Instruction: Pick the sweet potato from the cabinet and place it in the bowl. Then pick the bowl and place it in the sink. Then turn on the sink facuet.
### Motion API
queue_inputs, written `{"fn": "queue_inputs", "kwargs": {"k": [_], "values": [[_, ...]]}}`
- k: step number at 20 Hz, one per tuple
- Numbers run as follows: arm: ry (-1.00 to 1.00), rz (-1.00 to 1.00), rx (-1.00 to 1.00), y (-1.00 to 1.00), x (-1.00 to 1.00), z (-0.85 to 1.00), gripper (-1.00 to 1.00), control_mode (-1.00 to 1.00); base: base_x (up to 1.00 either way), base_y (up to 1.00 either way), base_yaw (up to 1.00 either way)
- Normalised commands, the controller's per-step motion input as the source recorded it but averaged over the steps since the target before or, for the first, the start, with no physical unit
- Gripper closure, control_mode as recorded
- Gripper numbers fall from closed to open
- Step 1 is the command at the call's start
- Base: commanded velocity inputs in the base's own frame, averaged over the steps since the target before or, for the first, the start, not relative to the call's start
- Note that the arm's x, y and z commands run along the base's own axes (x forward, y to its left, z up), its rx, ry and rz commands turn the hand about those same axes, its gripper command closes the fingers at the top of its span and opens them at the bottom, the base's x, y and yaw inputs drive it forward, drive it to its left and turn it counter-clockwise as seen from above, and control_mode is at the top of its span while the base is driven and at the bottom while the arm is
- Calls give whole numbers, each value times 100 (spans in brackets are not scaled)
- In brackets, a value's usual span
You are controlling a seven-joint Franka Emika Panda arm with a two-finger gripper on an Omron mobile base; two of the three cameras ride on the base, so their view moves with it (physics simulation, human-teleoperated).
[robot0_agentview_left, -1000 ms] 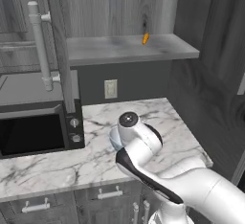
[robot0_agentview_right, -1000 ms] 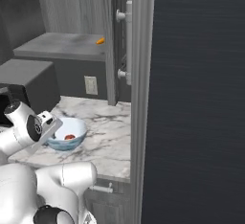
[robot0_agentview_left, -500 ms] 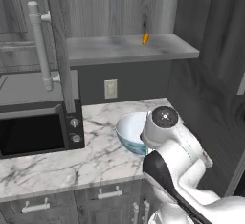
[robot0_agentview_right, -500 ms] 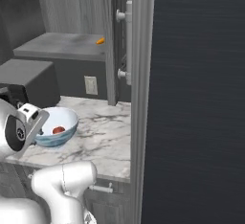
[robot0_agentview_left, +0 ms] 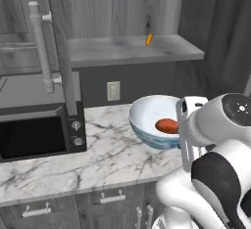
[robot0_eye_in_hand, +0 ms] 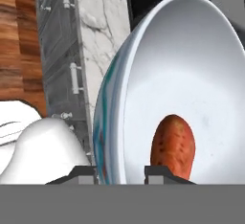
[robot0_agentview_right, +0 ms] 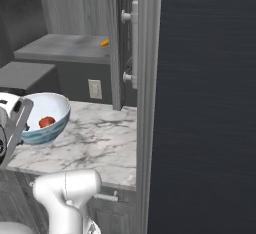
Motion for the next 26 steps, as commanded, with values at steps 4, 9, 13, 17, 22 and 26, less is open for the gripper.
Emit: {"fn": "queue_inputs", "kwargs": {"k": [4, 9, 13, 17, 22, 26], "values": [[-20, 11, 0, -26, -24, 73, 100, -100, 0, 0, 0], [-18, 4, 0, -5, -10, 44, 100, -100, 0, 0, 0], [-2, 0, 0, 0, -36, 41, 100, -100, 0, 0, 0], [0, 0, 3, -2, -34, 15, 100, -100, 0, 0, 0], [0, 0, 1, 0, -15, 0, 100, -100, 0, 0, 0], [0, 0, 0, 1, -10, 0, 100, 100, -32, 0, 0]]}}
